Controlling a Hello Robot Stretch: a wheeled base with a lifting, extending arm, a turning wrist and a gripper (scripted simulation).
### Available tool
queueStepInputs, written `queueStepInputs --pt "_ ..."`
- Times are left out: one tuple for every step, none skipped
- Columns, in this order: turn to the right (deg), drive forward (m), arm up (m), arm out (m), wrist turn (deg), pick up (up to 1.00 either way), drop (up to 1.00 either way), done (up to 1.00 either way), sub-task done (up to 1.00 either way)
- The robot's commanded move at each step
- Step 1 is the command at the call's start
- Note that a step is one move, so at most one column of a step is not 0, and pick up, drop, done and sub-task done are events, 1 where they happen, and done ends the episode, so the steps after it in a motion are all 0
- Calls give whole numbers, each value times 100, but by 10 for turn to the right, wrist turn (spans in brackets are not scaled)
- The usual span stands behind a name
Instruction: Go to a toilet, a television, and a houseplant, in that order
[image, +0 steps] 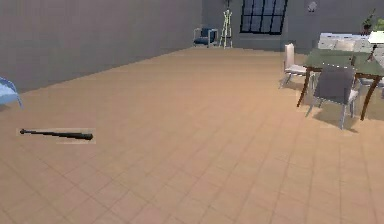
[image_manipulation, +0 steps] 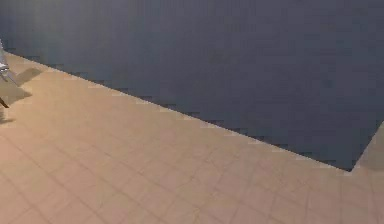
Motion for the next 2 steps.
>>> queueStepInputs --pt "-450 0 0 0 0 0 0 0 0" --pt "-90 0 0 0 0 0 0 0 0"
